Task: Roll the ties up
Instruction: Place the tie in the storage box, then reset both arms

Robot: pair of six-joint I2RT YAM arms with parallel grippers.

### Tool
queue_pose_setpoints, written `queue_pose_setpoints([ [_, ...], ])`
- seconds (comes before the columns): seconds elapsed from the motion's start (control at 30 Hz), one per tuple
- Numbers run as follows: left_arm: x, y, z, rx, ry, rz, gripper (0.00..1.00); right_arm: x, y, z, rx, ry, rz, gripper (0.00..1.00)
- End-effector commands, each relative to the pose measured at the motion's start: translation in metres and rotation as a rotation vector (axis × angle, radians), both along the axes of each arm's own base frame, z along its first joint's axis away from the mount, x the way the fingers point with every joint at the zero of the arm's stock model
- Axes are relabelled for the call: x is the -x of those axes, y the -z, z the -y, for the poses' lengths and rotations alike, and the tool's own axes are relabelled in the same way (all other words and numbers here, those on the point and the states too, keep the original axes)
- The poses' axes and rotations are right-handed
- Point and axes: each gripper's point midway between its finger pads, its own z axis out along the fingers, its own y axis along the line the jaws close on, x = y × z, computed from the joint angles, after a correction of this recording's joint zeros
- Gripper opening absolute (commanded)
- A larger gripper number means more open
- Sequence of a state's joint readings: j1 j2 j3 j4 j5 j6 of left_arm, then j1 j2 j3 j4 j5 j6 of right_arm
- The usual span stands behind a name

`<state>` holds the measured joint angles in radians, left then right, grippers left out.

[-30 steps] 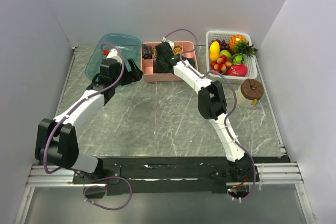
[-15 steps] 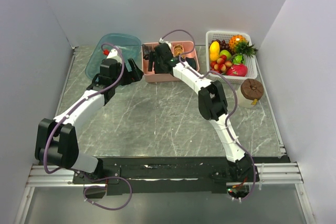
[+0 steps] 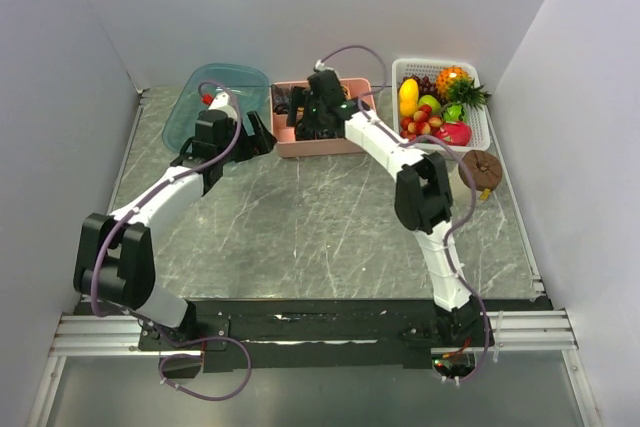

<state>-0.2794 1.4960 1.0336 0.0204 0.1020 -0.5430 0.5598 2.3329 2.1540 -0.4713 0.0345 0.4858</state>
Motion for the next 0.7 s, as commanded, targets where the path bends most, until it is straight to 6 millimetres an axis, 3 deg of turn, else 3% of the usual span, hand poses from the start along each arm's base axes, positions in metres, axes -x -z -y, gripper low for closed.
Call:
queue_pose_setpoints([
  [0.0, -0.023, -0.036, 0.014, 0.070, 0.052, 0.108, 0.90, -0.001, -0.097, 0.021, -0.152, 0.024, 0.125, 0.99],
  [0.03, -0.028, -0.029, 0.017, 0.081, 0.060, 0.092, 0.85, 0.001, -0.091, 0.030, -0.156, 0.043, 0.103, 0.99],
  [0.07, -0.033, -0.031, 0.021, 0.091, 0.074, 0.106, 0.74, 0.003, -0.113, 0.034, -0.188, 0.040, 0.142, 0.99],
  [0.1, -0.036, -0.040, 0.031, 0.114, 0.123, 0.121, 0.64, 0.005, -0.114, 0.040, -0.194, 0.045, 0.143, 0.99],
  [0.13, -0.042, -0.029, 0.036, 0.120, 0.139, 0.098, 0.55, 0.007, -0.103, 0.052, -0.191, 0.066, 0.119, 0.99],
  [0.17, -0.046, -0.028, 0.043, 0.135, 0.168, 0.099, 0.36, 0.010, -0.117, 0.060, -0.206, 0.074, 0.143, 0.99],
  [0.2, -0.051, -0.042, 0.052, 0.155, 0.217, 0.130, 0.27, 0.011, -0.121, 0.066, -0.213, 0.082, 0.154, 0.99],
  [0.23, -0.058, -0.028, 0.059, 0.161, 0.242, 0.108, 0.19, 0.013, -0.109, 0.079, -0.200, 0.098, 0.132, 0.99],
  [0.27, -0.061, -0.025, 0.066, 0.172, 0.274, 0.103, 0.10, 0.018, -0.120, 0.086, -0.208, 0.106, 0.149, 0.99],
  [0.3, -0.070, -0.038, 0.074, 0.187, 0.309, 0.129, 0.05, 0.022, -0.108, 0.094, -0.196, 0.116, 0.127, 0.99],
  [0.33, -0.074, -0.017, 0.085, 0.199, 0.356, 0.080, 0.01, 0.026, -0.107, 0.099, -0.193, 0.118, 0.125, 0.99],
  [0.37, -0.078, -0.015, 0.092, 0.210, 0.386, 0.075, 0.01, 0.030, -0.115, 0.108, -0.198, 0.126, 0.139, 0.99],
  [0.4, -0.085, -0.025, 0.101, 0.230, 0.428, 0.098, 0.01, 0.037, -0.101, 0.114, -0.182, 0.133, 0.113, 0.99],
  [0.43, -0.085, -0.006, 0.112, 0.257, 0.472, 0.050, 0.01, 0.040, -0.100, 0.117, -0.180, 0.135, 0.119, 0.99],
  [0.47, -0.085, -0.007, 0.119, 0.278, 0.504, 0.060, 0.01, 0.044, -0.105, 0.124, -0.180, 0.143, 0.132, 0.99],
  [0.5, -0.089, -0.012, 0.125, 0.294, 0.527, 0.077, 0.01, 0.049, -0.092, 0.128, -0.166, 0.149, 0.109, 0.99],
  [0.57, -0.091, 0.005, 0.138, 0.327, 0.565, 0.045, 0.01, 0.055, -0.091, 0.133, -0.163, 0.151, 0.106, 0.99],
  [0.6, -0.098, -0.005, 0.144, 0.333, 0.584, 0.064, 0.01, 0.059, -0.083, 0.137, -0.152, 0.155, 0.092, 0.99],
  [0.63, -0.101, 0.019, 0.149, 0.336, 0.585, 0.009, 0.01, 0.060, -0.079, 0.140, -0.146, 0.160, 0.085, 0.99],
  [0.67, -0.103, 0.029, 0.151, 0.335, 0.583, -0.026, 0.01, 0.063, -0.076, 0.140, -0.139, 0.157, 0.077, 0.99],
])
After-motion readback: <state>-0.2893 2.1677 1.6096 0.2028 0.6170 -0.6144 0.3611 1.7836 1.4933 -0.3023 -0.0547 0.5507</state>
